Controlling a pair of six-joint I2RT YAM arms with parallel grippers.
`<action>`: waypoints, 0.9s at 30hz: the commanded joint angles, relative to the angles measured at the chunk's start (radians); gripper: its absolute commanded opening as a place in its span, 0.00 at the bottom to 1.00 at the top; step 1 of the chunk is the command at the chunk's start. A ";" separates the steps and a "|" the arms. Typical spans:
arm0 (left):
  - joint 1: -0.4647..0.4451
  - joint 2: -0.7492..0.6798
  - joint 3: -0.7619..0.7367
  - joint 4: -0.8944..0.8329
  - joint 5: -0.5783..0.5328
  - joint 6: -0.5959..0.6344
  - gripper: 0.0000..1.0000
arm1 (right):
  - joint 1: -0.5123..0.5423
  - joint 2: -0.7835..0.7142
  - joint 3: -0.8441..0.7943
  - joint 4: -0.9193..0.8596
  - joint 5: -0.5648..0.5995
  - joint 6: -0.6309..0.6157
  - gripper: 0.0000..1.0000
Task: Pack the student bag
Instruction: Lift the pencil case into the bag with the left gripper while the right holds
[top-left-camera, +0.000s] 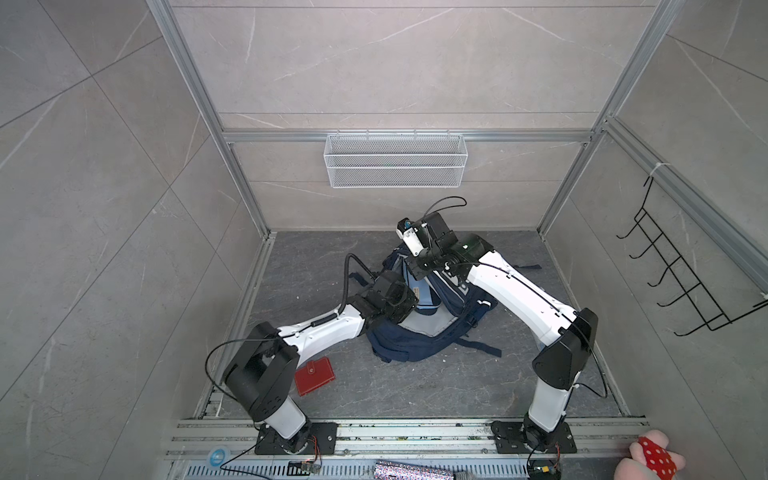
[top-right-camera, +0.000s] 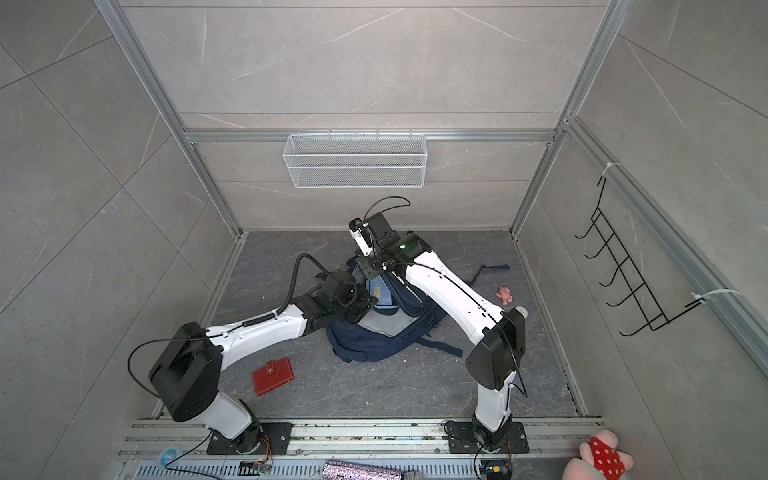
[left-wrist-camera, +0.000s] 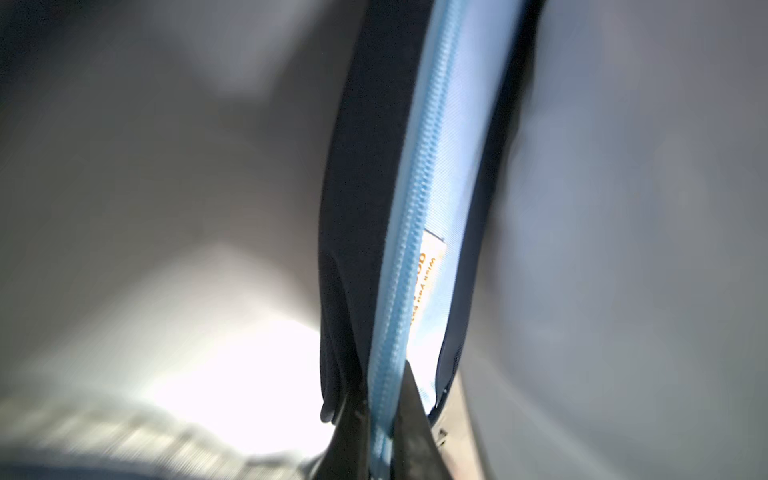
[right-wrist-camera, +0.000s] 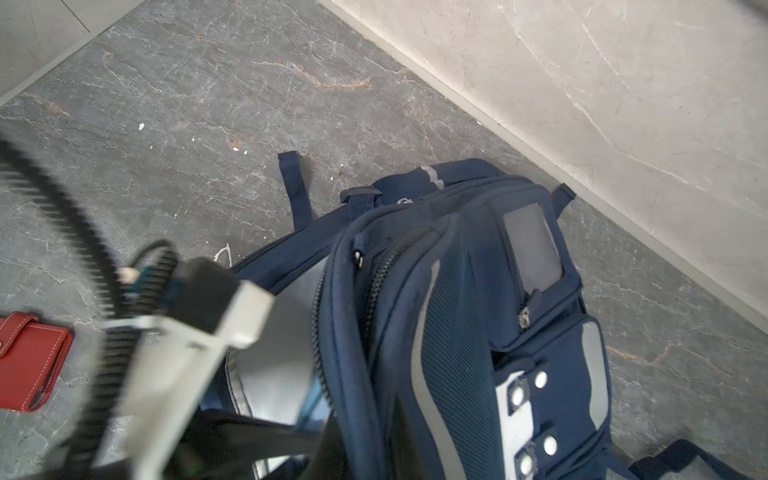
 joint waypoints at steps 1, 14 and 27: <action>-0.020 0.058 0.053 0.284 -0.067 -0.042 0.00 | 0.022 -0.072 0.003 0.067 -0.031 0.047 0.00; -0.095 0.325 0.070 0.806 0.005 -0.014 0.02 | 0.020 -0.079 -0.026 0.114 -0.070 0.085 0.00; -0.115 0.463 0.204 0.907 0.053 0.018 0.41 | 0.025 -0.100 -0.057 0.121 -0.078 0.105 0.00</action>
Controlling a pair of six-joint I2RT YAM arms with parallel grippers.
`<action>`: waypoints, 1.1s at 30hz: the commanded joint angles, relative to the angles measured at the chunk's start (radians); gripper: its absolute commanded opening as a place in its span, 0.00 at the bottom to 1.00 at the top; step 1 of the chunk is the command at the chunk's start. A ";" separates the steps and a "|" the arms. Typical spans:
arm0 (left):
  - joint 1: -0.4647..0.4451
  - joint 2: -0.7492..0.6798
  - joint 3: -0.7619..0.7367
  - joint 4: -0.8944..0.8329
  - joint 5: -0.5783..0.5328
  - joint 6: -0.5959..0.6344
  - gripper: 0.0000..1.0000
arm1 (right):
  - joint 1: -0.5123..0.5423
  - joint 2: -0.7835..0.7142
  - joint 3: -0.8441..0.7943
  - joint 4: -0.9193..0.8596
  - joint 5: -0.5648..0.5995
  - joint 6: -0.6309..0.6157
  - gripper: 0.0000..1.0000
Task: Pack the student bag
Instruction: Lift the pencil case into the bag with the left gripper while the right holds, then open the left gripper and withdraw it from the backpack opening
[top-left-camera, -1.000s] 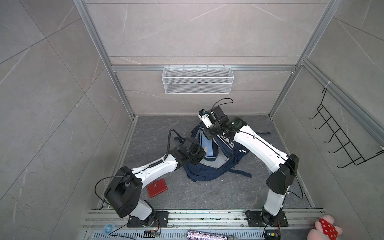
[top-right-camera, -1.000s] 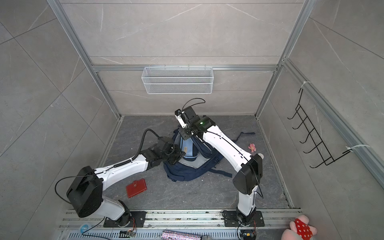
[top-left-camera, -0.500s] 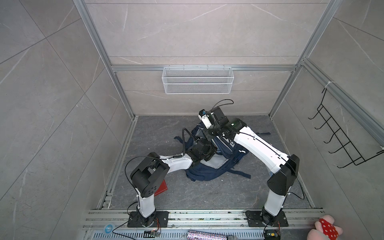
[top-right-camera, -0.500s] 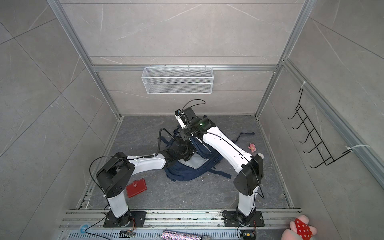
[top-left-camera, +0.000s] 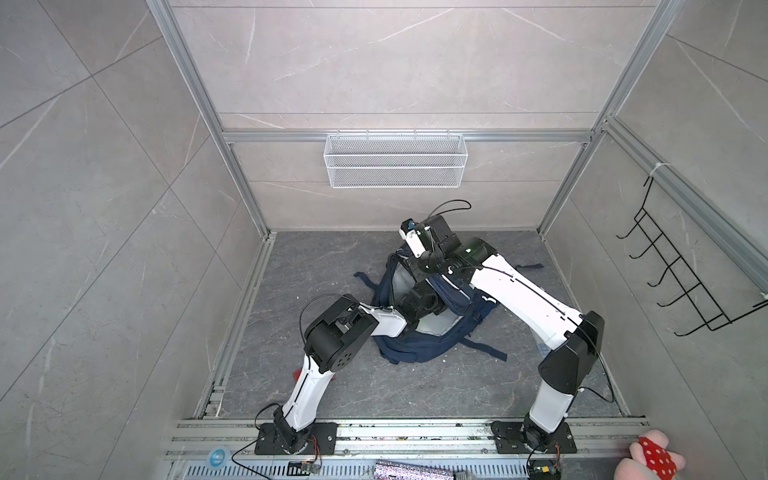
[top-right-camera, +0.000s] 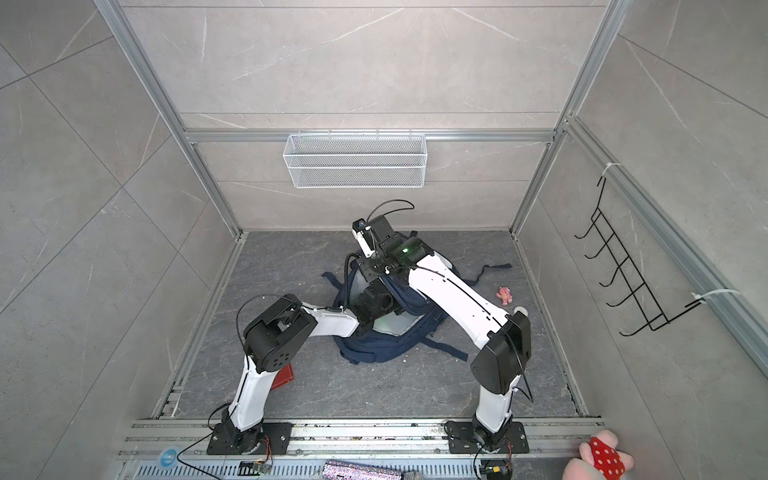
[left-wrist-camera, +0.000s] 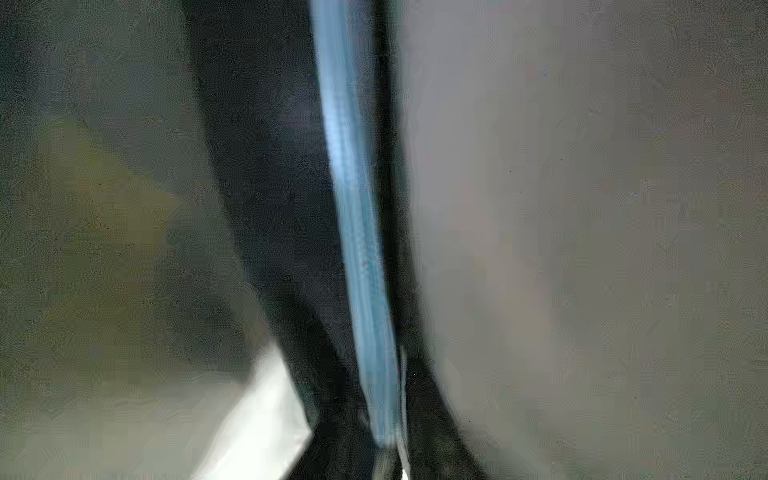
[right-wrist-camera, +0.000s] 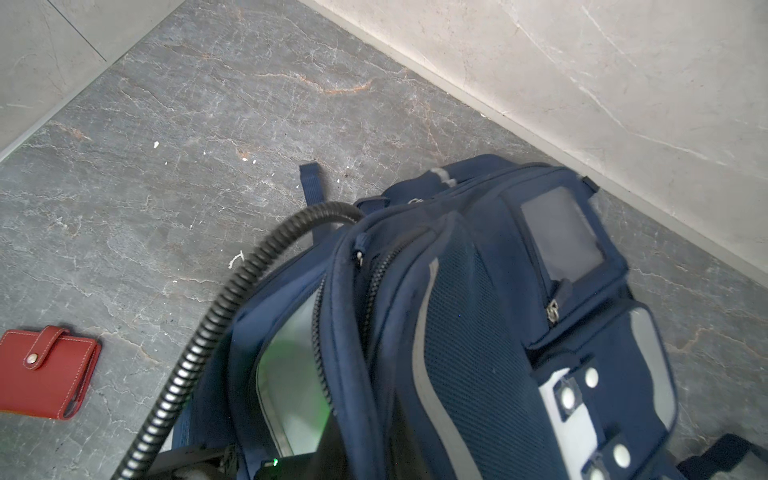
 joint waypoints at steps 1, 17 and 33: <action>-0.010 -0.070 -0.004 0.141 -0.011 0.024 0.51 | 0.023 -0.052 0.009 0.083 -0.062 0.035 0.00; 0.079 -0.620 -0.377 -0.375 0.148 0.126 0.89 | 0.001 -0.011 0.006 0.070 0.022 -0.081 0.00; 0.571 -1.351 -0.317 -1.350 0.402 0.506 0.85 | -0.007 -0.087 -0.224 0.096 -0.248 -0.062 0.00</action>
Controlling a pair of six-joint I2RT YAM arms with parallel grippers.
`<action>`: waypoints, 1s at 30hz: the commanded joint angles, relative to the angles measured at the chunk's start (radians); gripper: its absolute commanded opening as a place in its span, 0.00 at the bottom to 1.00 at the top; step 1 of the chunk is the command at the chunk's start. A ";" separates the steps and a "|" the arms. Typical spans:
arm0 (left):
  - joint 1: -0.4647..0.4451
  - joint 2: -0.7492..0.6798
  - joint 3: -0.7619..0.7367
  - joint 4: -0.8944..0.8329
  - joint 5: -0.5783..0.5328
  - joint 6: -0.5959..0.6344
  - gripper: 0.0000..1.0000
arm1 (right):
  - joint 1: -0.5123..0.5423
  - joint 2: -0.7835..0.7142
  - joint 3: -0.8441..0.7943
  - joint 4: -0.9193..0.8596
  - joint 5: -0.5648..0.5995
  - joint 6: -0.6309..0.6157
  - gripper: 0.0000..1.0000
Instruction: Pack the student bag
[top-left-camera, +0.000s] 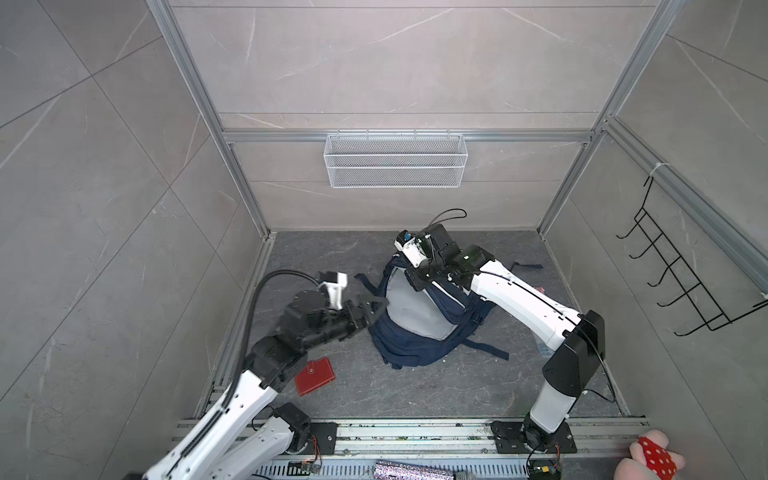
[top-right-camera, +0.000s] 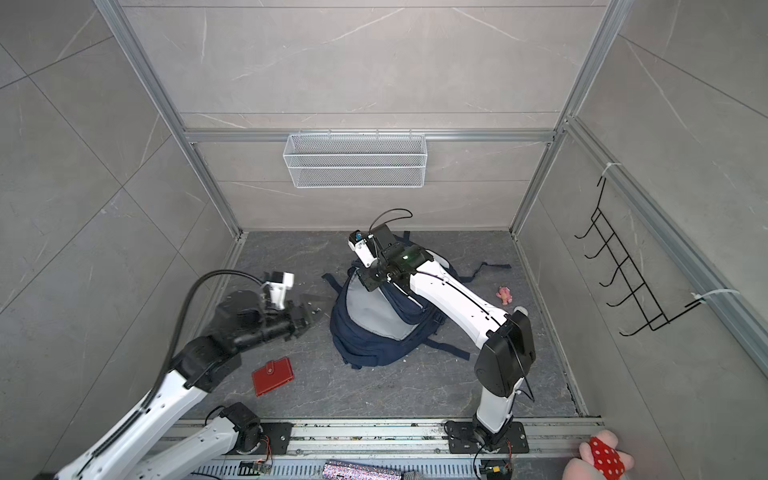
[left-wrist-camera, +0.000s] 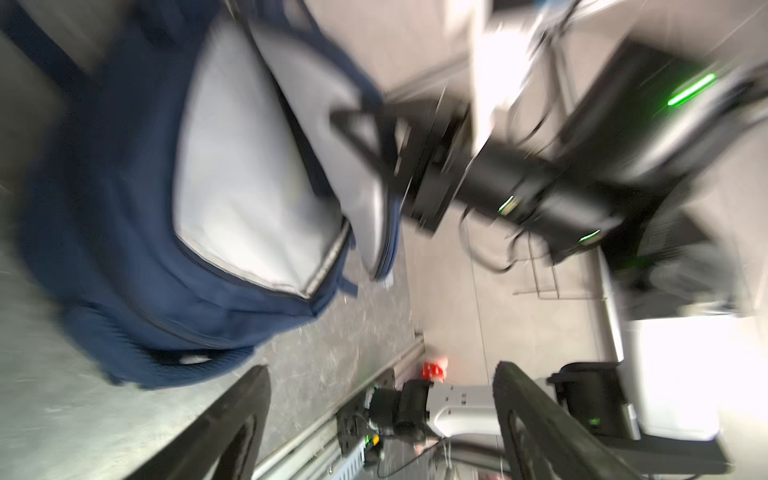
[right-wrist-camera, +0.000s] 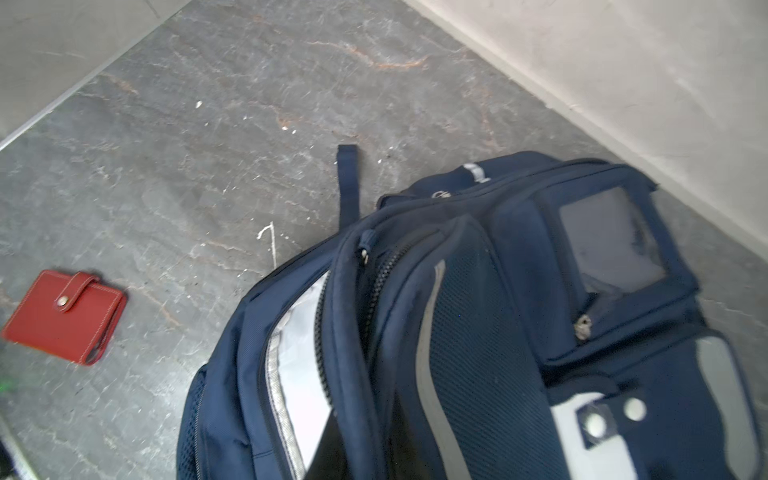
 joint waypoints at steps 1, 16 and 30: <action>0.229 0.069 0.032 -0.152 0.179 0.097 0.85 | 0.016 -0.068 -0.093 0.001 -0.113 0.033 0.00; 0.255 1.207 0.910 -0.155 0.169 0.437 0.99 | -0.118 -0.314 -0.380 0.043 -0.276 0.271 0.70; 0.084 1.605 1.222 -0.116 0.114 0.385 0.99 | -0.591 -0.294 -0.632 0.107 -0.371 0.594 0.72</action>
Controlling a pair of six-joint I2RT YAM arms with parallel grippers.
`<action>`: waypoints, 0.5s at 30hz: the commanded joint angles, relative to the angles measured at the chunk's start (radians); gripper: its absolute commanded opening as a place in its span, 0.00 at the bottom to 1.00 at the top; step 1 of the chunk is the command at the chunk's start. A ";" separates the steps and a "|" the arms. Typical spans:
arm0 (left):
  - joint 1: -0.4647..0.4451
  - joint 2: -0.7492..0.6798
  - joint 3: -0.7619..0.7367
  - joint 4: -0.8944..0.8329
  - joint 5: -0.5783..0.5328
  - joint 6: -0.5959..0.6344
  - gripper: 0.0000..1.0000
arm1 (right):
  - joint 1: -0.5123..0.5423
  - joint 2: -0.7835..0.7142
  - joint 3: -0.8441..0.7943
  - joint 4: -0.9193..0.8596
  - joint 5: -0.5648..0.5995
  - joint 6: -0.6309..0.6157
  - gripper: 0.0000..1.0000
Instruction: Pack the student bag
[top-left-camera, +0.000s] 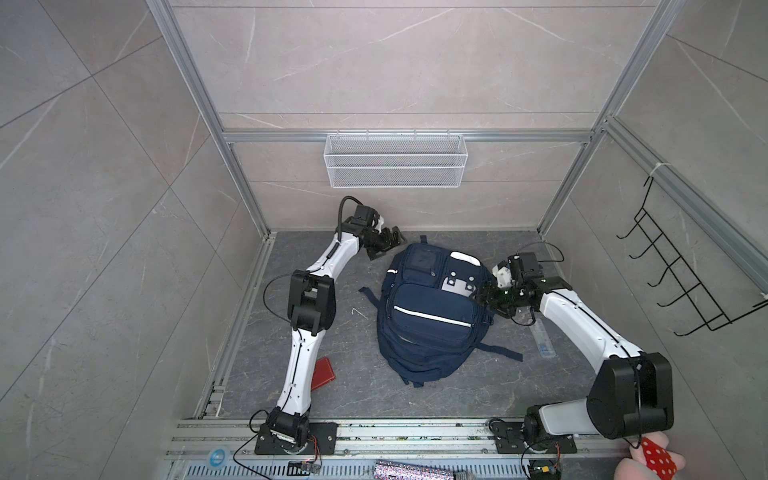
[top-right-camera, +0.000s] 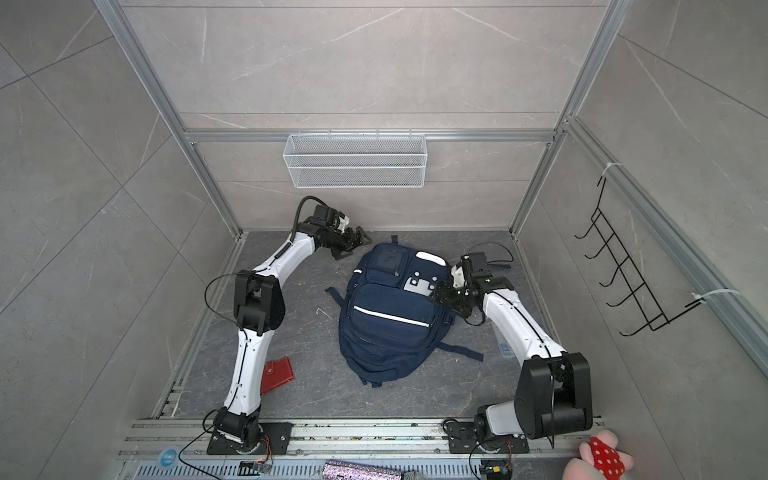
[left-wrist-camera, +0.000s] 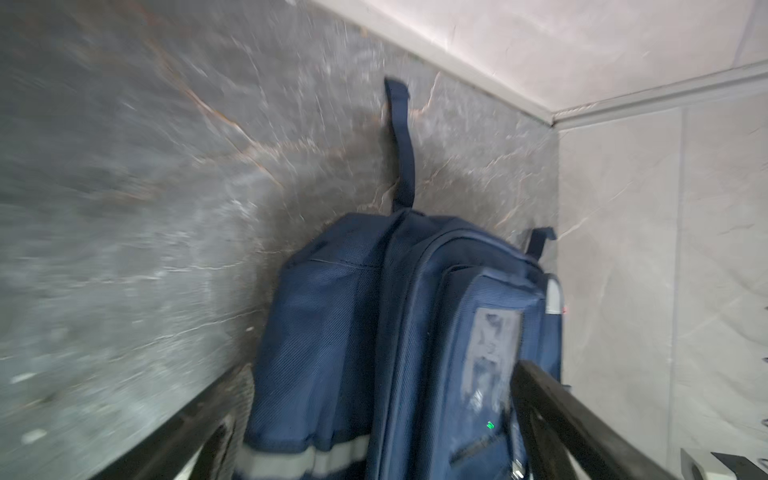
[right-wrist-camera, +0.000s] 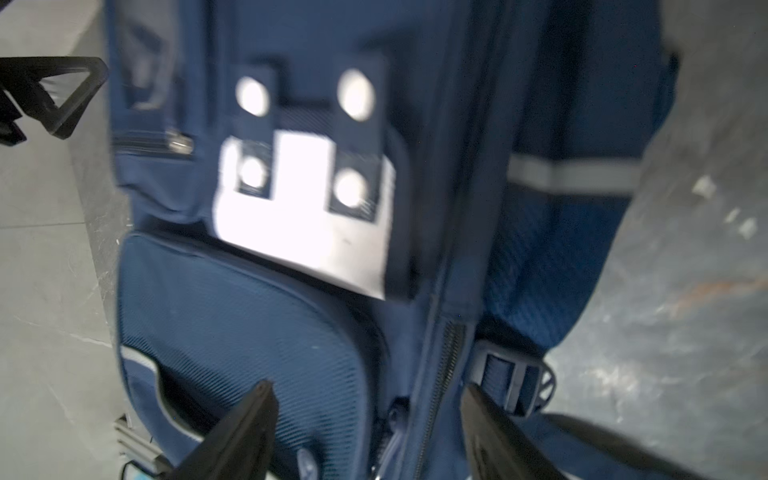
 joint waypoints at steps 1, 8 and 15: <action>-0.025 -0.052 -0.116 0.107 -0.015 -0.047 0.99 | -0.028 0.055 -0.004 0.086 -0.050 0.070 0.72; -0.052 -0.282 -0.595 0.371 -0.060 -0.108 0.90 | -0.074 0.294 0.164 0.122 -0.053 -0.036 0.71; -0.122 -0.544 -1.031 0.548 -0.164 -0.204 0.83 | -0.005 0.589 0.458 0.052 -0.073 -0.145 0.69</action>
